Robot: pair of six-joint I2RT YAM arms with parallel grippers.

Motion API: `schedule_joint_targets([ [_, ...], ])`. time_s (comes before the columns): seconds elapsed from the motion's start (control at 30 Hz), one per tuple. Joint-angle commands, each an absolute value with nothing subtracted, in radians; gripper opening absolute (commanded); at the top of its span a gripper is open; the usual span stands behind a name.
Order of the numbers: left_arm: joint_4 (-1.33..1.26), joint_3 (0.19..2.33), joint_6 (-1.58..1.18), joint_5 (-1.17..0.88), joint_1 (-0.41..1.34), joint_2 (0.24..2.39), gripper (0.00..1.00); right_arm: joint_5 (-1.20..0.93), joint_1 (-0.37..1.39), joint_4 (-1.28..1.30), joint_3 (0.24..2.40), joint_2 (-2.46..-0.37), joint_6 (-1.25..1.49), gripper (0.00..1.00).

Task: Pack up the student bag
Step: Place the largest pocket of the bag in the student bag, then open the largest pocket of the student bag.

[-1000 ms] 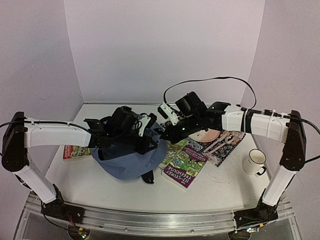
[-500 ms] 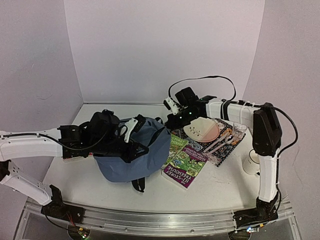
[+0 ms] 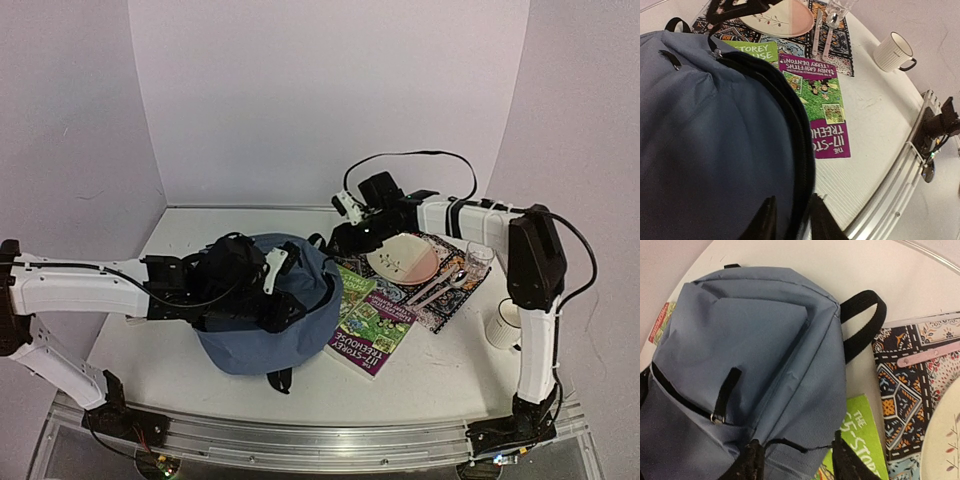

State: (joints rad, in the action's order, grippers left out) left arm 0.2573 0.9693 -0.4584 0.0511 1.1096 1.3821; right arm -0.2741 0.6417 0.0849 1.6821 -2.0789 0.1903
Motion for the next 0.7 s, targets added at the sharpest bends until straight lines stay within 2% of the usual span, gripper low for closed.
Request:
schedule_joint_targets([
  [0.0, 0.244, 1.061, -0.526, 0.135, 1.109, 1.427, 0.42, -0.248, 0.637, 0.079, 1.536, -1.849, 0.265, 0.52],
  [0.07, 0.253, 1.08, -0.531, 0.133, 1.109, 1.445, 0.55, -0.245, 0.637, 0.057, 1.445, -1.775, 0.312, 0.54],
  [0.13, 0.272, 1.097, -0.536, 0.136, 1.109, 1.458, 0.62, -0.248, 0.644, 0.031, 1.355, -1.705, 0.361, 0.57],
  [0.27, 0.324, 1.126, -0.528, 0.142, 1.108, 1.491, 0.69, -0.271, 0.673, -0.012, 1.201, -1.598, 0.48, 0.63],
  [0.4, 0.363, 1.155, -0.509, 0.122, 1.108, 1.534, 0.72, -0.304, 0.741, -0.089, 1.099, -1.549, 0.591, 0.68],
  [0.53, 0.373, 1.187, -0.504, 0.101, 1.108, 1.582, 0.72, -0.296, 0.801, -0.17, 1.051, -1.555, 0.691, 0.69],
  [0.67, 0.383, 1.208, -0.507, 0.104, 1.108, 1.622, 0.66, -0.296, 0.817, -0.227, 1.021, -1.582, 0.759, 0.69],
])
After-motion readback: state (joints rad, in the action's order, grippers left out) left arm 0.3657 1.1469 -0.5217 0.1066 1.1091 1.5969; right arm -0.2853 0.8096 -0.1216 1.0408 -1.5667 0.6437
